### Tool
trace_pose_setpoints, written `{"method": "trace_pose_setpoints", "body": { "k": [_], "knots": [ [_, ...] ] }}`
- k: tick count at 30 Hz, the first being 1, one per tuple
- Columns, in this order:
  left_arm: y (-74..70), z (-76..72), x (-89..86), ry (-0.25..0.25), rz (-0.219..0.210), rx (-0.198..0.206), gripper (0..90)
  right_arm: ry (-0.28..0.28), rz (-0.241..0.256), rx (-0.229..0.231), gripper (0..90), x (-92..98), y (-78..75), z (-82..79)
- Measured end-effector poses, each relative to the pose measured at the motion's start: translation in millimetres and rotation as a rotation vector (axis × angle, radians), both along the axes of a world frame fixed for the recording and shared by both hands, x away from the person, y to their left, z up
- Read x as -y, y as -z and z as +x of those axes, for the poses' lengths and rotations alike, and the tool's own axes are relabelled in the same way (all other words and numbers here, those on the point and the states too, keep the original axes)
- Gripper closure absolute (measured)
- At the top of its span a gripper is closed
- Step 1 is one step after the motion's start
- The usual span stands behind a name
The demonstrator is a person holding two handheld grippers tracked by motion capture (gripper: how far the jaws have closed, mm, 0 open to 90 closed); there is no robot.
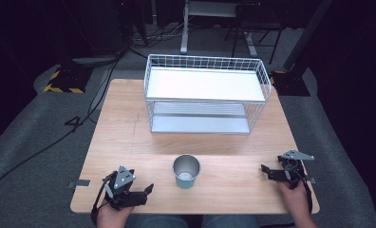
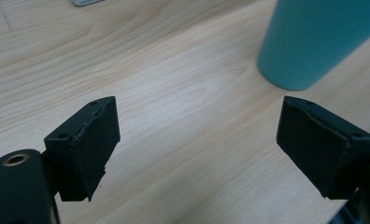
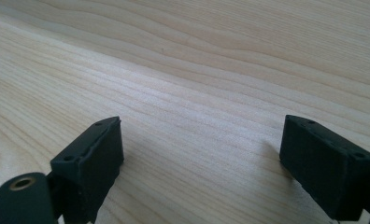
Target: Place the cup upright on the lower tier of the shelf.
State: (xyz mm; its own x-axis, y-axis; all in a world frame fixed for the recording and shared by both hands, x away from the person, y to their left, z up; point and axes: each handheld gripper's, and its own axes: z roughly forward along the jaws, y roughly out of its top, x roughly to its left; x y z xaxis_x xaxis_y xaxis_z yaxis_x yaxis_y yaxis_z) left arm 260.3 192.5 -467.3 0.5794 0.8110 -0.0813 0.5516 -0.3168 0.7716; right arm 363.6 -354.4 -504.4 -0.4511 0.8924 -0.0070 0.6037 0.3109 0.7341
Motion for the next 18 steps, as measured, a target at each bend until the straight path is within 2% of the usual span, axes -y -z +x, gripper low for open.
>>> {"method": "trace_pose_setpoints", "body": {
  "k": [2,3,7,12,18],
  "knots": [
    [-0.9,-3.1,3.4,0.008,-0.009,0.003,14.2,0.0,0.0,0.0,13.9,0.0,0.0,0.0],
    [-1.9,-8.2,9.5,0.019,-0.03,0.012,14.2,0.0,0.0,0.0,13.9,0.0,0.0,0.0],
    [-2.3,-13.9,21.0,0.042,-0.047,0.026,14.2,0.0,0.0,0.0,13.9,0.0,0.0,0.0],
    [-4.0,-18.4,37.6,0.086,-0.046,0.06,14.2,0.0,0.0,0.0,13.9,0.0,0.0,0.0],
    [-0.1,-21.5,55.8,0.132,-0.057,0.078,13.9,0.0,0.0,0.0,13.9,0.0,0.0,0.0]
  ]
}}
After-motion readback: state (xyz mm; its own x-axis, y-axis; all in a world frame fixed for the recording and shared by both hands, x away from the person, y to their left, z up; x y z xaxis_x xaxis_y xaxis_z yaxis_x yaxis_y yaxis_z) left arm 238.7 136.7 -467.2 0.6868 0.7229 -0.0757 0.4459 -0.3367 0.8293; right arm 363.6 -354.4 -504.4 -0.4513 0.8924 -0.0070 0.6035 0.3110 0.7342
